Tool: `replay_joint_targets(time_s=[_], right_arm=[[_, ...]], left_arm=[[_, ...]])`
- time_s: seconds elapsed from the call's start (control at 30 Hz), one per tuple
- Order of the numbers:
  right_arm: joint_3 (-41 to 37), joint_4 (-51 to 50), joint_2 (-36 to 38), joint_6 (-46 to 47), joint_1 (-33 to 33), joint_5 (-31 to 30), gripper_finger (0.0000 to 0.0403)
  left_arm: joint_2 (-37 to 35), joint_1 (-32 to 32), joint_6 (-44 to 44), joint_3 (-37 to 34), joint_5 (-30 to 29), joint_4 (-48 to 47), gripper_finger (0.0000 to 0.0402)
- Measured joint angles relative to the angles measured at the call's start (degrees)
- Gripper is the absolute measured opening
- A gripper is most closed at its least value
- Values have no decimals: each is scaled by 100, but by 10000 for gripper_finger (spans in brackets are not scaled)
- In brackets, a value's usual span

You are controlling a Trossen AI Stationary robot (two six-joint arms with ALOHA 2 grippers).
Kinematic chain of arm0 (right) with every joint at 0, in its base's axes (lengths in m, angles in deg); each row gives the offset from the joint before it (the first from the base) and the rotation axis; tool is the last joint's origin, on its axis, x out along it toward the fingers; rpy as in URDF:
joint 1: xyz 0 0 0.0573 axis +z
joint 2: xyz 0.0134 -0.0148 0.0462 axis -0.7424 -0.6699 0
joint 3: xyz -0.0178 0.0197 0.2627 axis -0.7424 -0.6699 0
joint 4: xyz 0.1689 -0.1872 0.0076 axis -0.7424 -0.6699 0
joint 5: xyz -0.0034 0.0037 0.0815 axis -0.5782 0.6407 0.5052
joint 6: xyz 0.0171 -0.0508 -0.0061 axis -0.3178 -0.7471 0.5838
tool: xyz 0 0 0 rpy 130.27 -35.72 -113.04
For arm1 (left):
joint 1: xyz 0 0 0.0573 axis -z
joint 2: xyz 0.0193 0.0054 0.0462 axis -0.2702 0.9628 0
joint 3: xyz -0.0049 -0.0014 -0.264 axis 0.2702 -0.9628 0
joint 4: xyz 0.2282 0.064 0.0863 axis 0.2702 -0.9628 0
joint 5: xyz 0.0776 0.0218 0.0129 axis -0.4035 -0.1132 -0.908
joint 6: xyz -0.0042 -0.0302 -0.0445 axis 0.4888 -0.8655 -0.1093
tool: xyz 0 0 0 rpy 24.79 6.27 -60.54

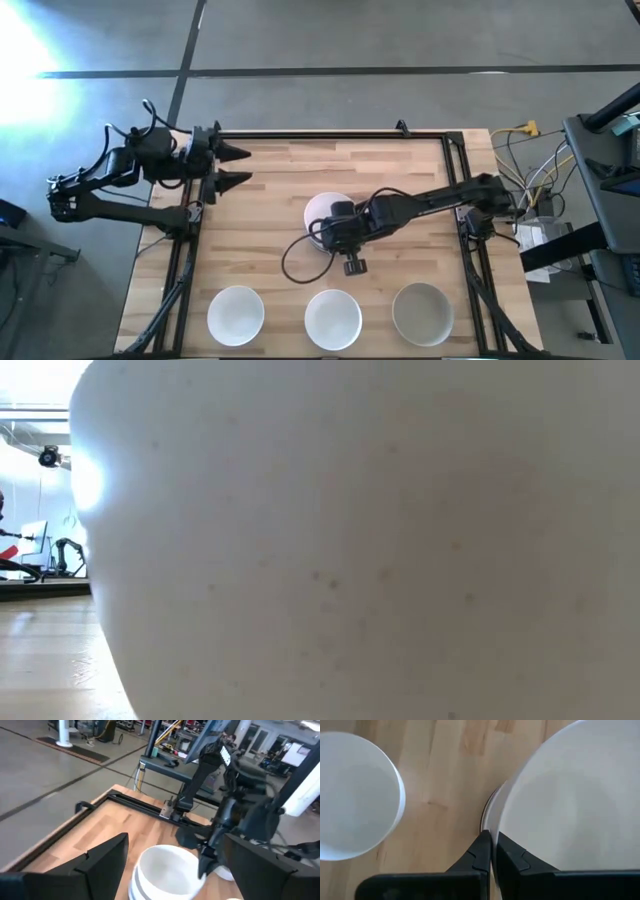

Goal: Nest bowls inside each other
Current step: Stack the white bowl on top of the white bowl

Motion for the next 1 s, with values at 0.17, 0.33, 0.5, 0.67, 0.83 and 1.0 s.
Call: replay_joint_targets(time_s=[0.17,0.33,0.5,0.67,0.83,1.0], right_arm=[[-2,-5,-179,-44,1,-40,9],[-4,-53,-370,-44,2,-37,9],[-8,-82,-449,177,2,-39,9],[-9,-106,-453,330,0,-37,13],[2,-207,-443,376,0,77,46],[4,-210,-358,513,2,94,80]], left_arm=[[1,2,-109,-6,189,0,306],[6,7,-218,-6,256,0,306],[3,4,-249,-8,318,0,306],[-2,22,-251,-13,357,-2,306],[8,35,-249,-13,358,-4,306],[11,37,-249,-30,366,-9,306]])
